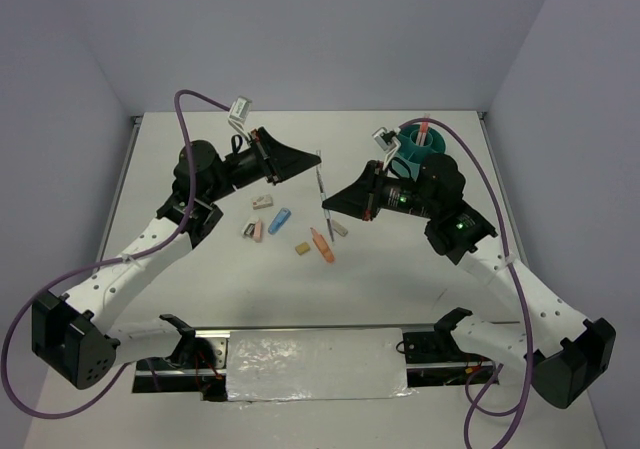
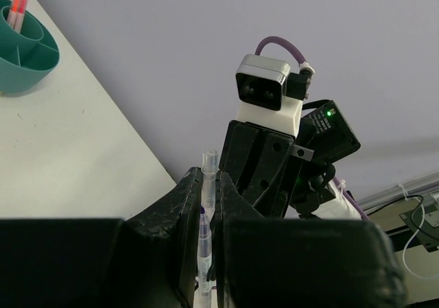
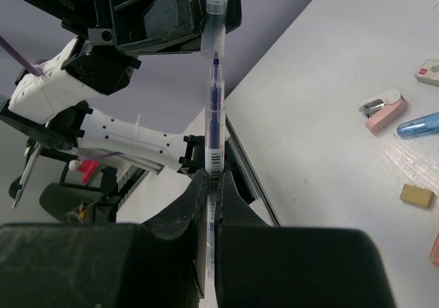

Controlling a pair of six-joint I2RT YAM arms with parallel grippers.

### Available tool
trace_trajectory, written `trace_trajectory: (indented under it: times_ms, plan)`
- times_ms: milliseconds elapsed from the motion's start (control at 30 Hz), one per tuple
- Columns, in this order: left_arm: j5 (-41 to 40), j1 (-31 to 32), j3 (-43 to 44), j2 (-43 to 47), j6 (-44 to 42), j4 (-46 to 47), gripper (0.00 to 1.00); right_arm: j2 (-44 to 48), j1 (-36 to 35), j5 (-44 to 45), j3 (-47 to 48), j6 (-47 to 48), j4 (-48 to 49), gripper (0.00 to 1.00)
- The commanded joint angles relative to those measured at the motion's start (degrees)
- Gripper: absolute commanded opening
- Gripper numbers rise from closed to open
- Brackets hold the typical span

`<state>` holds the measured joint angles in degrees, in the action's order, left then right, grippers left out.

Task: Sort the stationery into containers
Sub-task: Close the pen cap on the pen.

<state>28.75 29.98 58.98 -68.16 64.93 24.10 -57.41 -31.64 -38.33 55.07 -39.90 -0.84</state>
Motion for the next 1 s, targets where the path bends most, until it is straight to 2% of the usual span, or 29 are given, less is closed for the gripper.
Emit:
trace_trajectory:
  times_ms: [0, 267, 433, 600, 967]
  plan:
    - [1.75, 0.17, -0.27, 1.45, -1.64, 0.87, 0.0, 0.02, -0.09, 1.15, 2.85, -0.79, 4.53, 0.0]
    - [-1.68, 0.08, 1.39, 3.12, -3.84, -3.7, 0.0, -1.04, -0.27, 0.27, 3.38, -0.62, 4.1, 0.0]
    - [-3.88, -0.09, 4.38, 2.51, -5.16, -7.04, 0.0, -2.27, -0.7, -0.52, 3.56, 1.75, -1.0, 0.0]
    - [-2.74, -0.18, 5.0, 1.37, -4.02, -4.85, 0.0, -0.17, -0.71, 0.97, 0.65, 0.44, 0.58, 0.0]
    - [-2.82, -0.18, 1.4, 2.77, -3.75, -4.05, 0.0, -2.62, -0.71, 1.68, 5.49, 0.0, 2.14, 0.0]
